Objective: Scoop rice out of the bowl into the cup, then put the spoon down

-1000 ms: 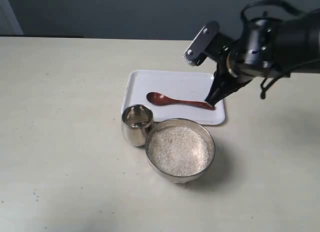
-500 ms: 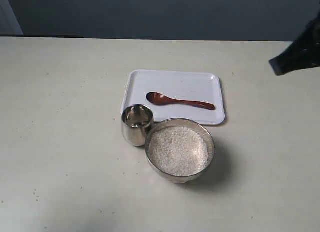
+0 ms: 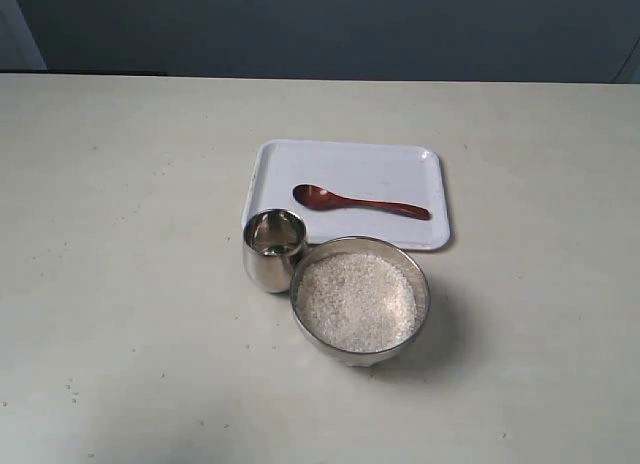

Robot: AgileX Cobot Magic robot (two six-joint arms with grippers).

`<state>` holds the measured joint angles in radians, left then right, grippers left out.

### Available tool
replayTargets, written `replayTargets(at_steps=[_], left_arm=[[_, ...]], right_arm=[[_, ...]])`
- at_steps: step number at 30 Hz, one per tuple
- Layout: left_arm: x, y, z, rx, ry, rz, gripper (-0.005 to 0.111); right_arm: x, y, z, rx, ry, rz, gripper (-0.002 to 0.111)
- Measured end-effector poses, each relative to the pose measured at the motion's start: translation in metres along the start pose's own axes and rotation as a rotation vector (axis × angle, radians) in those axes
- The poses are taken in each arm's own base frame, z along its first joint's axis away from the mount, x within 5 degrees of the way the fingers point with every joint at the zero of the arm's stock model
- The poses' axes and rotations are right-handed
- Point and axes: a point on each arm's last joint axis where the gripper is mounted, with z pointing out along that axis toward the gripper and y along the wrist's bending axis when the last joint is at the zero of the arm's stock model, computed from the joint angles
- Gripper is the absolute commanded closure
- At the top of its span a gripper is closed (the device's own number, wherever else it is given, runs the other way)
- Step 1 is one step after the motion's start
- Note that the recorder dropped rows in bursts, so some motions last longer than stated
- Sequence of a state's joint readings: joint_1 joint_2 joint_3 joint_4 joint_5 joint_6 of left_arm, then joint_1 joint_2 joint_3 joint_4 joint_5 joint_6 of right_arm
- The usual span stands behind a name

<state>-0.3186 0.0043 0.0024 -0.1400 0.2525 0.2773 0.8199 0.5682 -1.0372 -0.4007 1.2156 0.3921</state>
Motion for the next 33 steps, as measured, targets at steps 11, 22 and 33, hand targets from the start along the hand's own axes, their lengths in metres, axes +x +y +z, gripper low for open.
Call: replayTargets(at_steps=[11, 22, 33], left_arm=[[0.0, 0.0, 0.0, 0.0, 0.0, 0.0, 0.106], [0.0, 0.0, 0.0, 0.0, 0.0, 0.0, 0.106], [0.0, 0.0, 0.0, 0.0, 0.0, 0.0, 0.106]], right_arm=[[0.018, -0.018, -0.035, -0.044, -0.125, 0.065, 0.109], [0.068, -0.01, -0.015, 0.514, -0.542, 0.14, 0.109], [0.137, -0.019, 0.081, 0.41, -0.649, 0.347, 0.109]])
